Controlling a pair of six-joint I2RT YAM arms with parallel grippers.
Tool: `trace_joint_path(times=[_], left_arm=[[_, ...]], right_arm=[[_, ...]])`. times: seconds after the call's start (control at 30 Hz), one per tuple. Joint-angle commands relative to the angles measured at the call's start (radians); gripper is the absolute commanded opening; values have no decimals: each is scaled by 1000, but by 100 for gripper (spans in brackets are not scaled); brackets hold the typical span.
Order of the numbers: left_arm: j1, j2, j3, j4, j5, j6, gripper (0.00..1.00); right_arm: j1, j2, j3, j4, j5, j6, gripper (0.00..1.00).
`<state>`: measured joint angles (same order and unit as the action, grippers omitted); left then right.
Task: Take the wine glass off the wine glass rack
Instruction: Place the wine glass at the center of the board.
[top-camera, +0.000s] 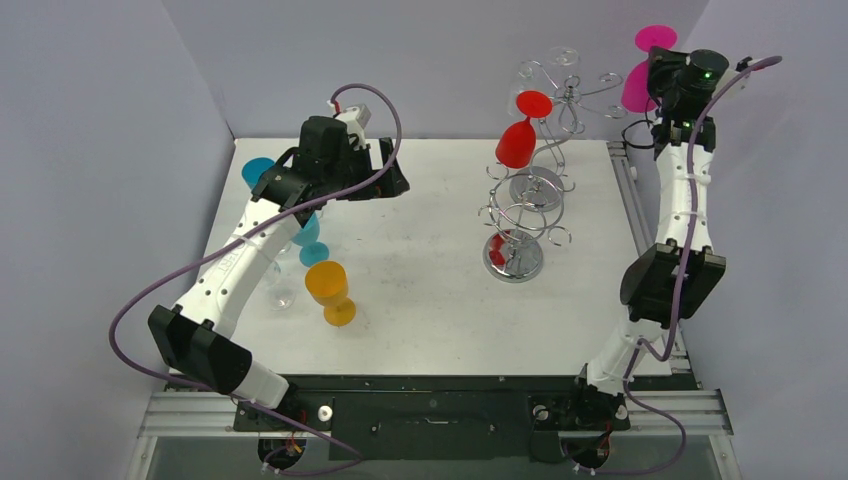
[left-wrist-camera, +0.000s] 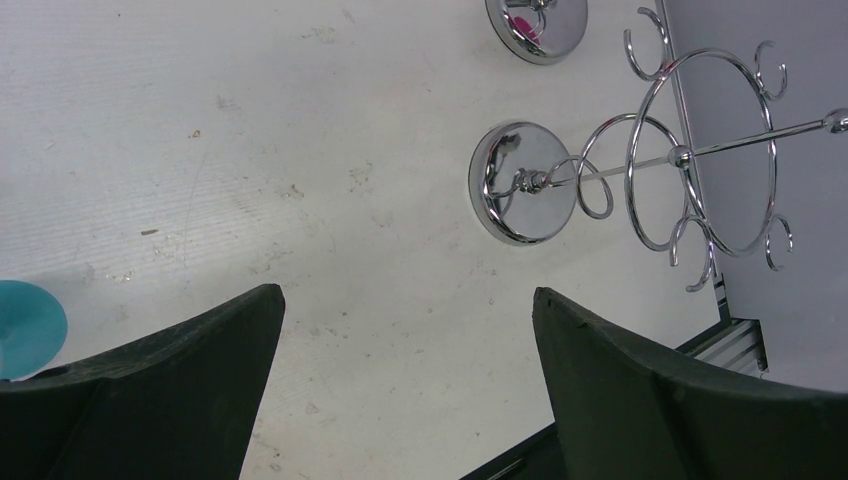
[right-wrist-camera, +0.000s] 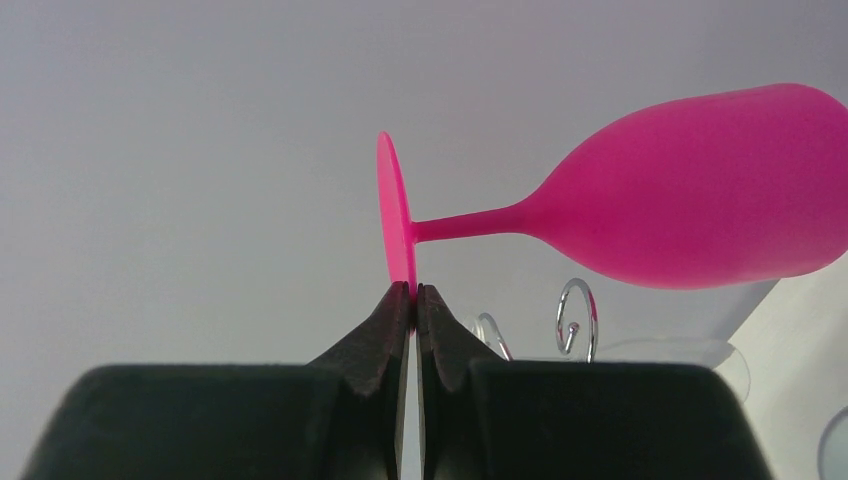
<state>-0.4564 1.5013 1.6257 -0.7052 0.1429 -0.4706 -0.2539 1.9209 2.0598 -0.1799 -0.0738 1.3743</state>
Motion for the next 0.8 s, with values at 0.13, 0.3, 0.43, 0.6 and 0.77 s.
trace_joint_path(times=[0.13,0.3,0.43,0.6,0.77], left_arm=[[0,-47,57,10,7,-6,93],[-2,-57,73,4,19,-13,93],[-2,-76,75,1,27,-22,93],[-1,-109,79,16,64,-43,93],[2,-124,108,32,109,-61,93]], right_arm=[[-10,-188,-40,-55,132,-117,0],[-10,-303,-105,-83,165,-141,0],[-9,-380,-132,-108,150,-147,0],[-4,-460,-152,-130,28,-97,0],[11,-550,-172,-117,-84,-25,0]])
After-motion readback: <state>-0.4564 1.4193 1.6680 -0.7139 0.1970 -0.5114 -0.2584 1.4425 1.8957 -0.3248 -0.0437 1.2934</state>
